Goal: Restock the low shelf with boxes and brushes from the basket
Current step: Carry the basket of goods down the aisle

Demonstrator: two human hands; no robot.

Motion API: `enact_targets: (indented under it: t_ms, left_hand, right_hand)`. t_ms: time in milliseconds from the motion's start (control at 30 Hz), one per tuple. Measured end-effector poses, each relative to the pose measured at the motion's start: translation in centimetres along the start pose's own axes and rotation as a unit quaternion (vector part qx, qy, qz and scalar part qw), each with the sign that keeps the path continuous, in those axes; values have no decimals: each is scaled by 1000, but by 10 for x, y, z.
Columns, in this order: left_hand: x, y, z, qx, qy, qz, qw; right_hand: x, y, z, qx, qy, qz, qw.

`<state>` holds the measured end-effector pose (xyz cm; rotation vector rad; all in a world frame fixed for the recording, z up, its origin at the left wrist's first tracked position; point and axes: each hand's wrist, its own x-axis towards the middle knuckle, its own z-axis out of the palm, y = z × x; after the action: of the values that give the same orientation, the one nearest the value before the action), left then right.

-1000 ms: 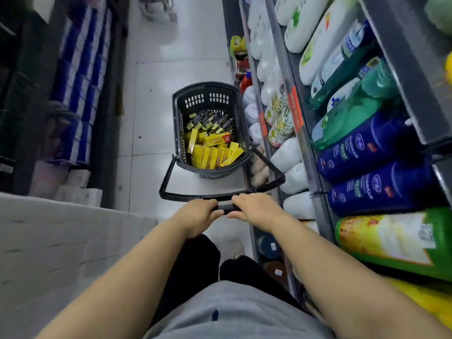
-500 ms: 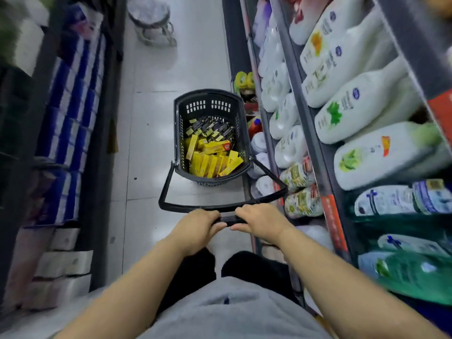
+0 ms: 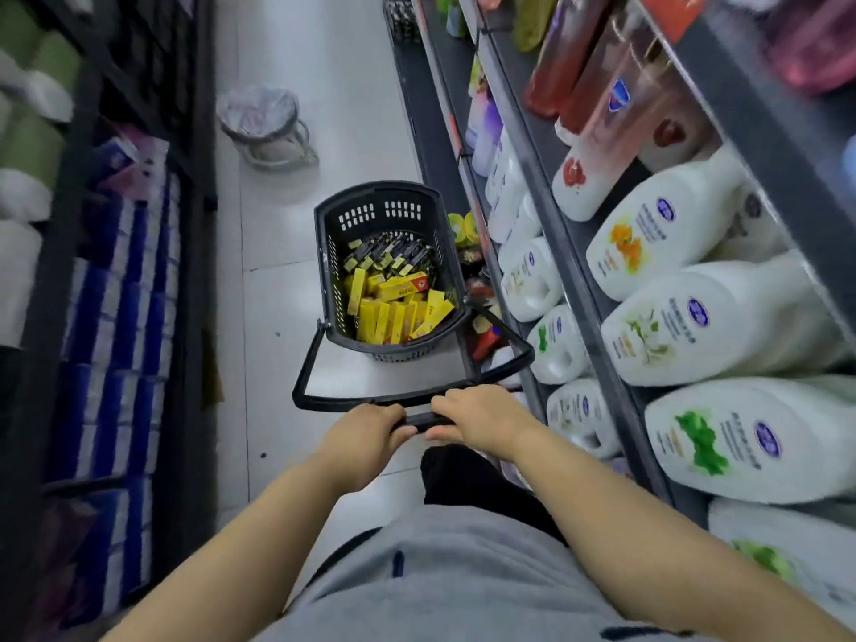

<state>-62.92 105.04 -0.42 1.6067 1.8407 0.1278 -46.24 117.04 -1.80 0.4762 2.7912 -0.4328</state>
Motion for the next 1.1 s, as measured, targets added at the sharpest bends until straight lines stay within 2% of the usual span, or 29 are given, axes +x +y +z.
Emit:
enact_targets:
  t_ms: [333, 600, 933, 1100]
  left_hand:
    - [158, -41, -111, 28, -41, -18, 999]
    - [265, -110, -190, 80, -14, 51, 995]
    - [383, -186, -325, 111, -47, 96, 988]
    - [448, -217, -375, 73, -44, 101, 991]
  right_hand:
    - [135, 112, -69, 91, -4, 39, 995]
    - [255, 174, -117, 101, -29, 58, 993]
    - [403, 230, -208, 144, -45, 102, 983]
    - [467, 280, -240, 147, -38, 103, 983]
